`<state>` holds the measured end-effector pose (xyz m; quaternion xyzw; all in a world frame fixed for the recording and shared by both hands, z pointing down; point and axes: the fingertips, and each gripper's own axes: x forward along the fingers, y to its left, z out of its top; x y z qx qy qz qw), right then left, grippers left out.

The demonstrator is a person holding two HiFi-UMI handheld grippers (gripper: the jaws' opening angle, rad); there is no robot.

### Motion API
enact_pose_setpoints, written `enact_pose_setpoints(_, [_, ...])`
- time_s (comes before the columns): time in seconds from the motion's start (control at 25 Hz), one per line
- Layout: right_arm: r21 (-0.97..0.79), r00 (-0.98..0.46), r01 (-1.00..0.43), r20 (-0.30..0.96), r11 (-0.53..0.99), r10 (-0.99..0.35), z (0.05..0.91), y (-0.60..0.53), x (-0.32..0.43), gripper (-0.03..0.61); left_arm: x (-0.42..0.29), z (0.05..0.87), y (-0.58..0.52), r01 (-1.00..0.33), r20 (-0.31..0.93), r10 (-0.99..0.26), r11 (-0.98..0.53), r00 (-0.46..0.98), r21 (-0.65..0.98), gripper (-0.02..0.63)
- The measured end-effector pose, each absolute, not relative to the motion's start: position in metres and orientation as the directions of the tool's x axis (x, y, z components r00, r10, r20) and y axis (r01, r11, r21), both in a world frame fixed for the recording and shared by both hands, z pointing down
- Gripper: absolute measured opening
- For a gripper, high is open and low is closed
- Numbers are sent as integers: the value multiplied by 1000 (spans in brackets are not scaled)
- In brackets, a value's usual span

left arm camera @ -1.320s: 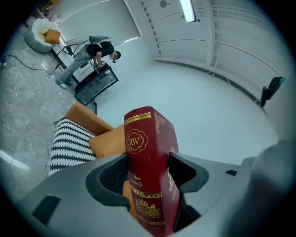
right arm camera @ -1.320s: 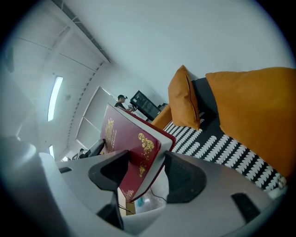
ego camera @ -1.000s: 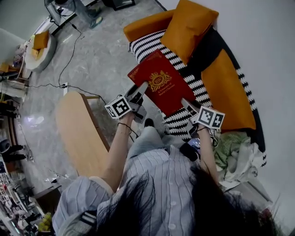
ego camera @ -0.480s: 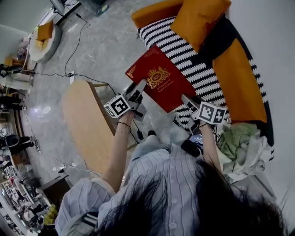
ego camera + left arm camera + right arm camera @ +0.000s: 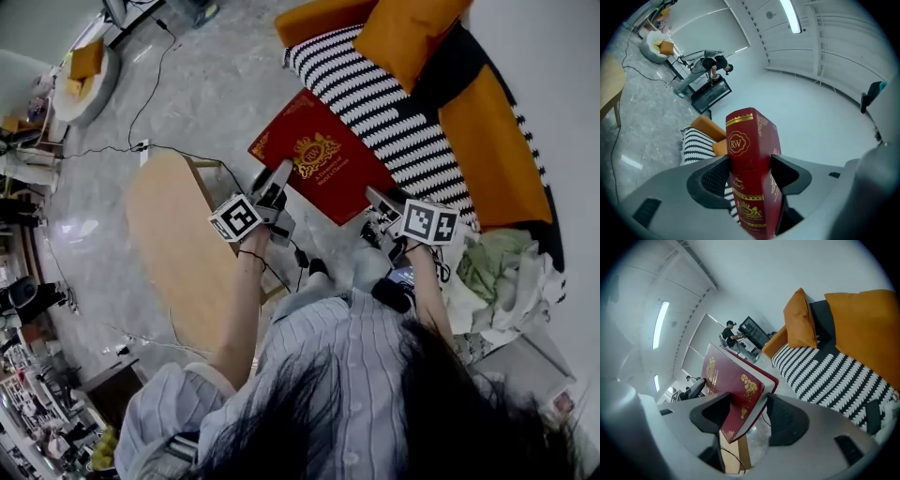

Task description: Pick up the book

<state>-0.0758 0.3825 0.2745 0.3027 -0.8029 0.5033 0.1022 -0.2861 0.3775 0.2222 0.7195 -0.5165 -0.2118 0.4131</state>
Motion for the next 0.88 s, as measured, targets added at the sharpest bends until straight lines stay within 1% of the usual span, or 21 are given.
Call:
enact_pose_setpoints(0.2, [-741,-794,-594,474,314,-381,273,399,-90,261,-300,221,394,-568,115,-920,-130,375,813,287])
enact_pose_setpoints(0.44, [-728,-779,-611,481,311,-403,263,462,-118,261,-329,214,453,-558,97,-919,-146,383,817,287])
enact_pose_setpoints(0.88, [-701,-748,-641,478,312,-460,255,527,-120,261,-331,210,507,-534,69,-899,-193,431,823,287])
